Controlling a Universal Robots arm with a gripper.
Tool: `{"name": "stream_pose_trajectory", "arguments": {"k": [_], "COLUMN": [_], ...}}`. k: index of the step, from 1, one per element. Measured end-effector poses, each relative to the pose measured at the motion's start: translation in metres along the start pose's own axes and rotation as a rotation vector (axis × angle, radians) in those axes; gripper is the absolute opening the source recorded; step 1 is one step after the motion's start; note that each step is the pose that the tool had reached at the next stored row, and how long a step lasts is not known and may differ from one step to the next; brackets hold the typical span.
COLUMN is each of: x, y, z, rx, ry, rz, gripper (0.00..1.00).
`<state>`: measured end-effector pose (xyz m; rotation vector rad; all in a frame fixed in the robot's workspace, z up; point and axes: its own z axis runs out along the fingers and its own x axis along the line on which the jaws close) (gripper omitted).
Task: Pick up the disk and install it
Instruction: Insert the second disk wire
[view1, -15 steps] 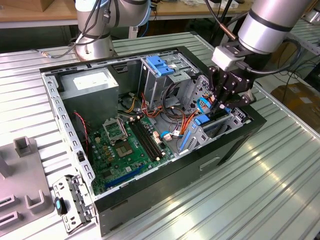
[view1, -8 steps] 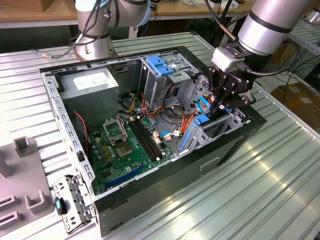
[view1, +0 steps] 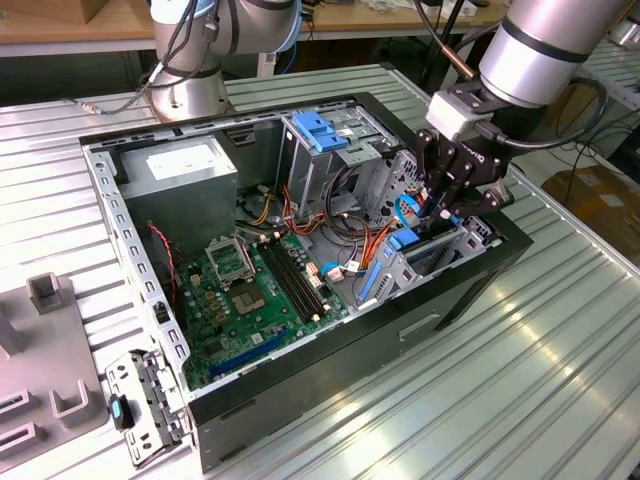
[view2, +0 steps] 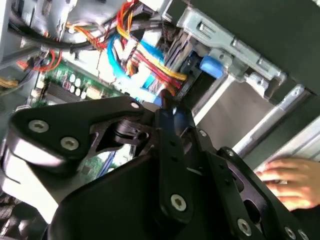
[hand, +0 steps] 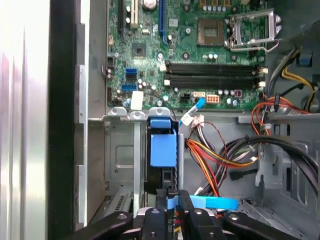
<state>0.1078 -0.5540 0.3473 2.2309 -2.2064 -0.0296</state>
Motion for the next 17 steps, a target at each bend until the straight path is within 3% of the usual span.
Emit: {"name": "stream_pose_trajectory", "arguments": {"k": [2, 7, 8, 17], "x": [-0.0001, -0.0001, -0.0001, -0.0001], "y": [0.0001, 0.0001, 0.0001, 0.0001], "z": [-0.0054, -0.0053, -0.0054, -0.0054], "rx": [0.0, 0.0, 0.0, 0.0], "ry": [0.0006, 0.001, 0.0013, 0.003], "rz": [0.0, 0.0, 0.0, 0.0], "gripper": [0.24, 0.22, 0.11, 0.11]}}
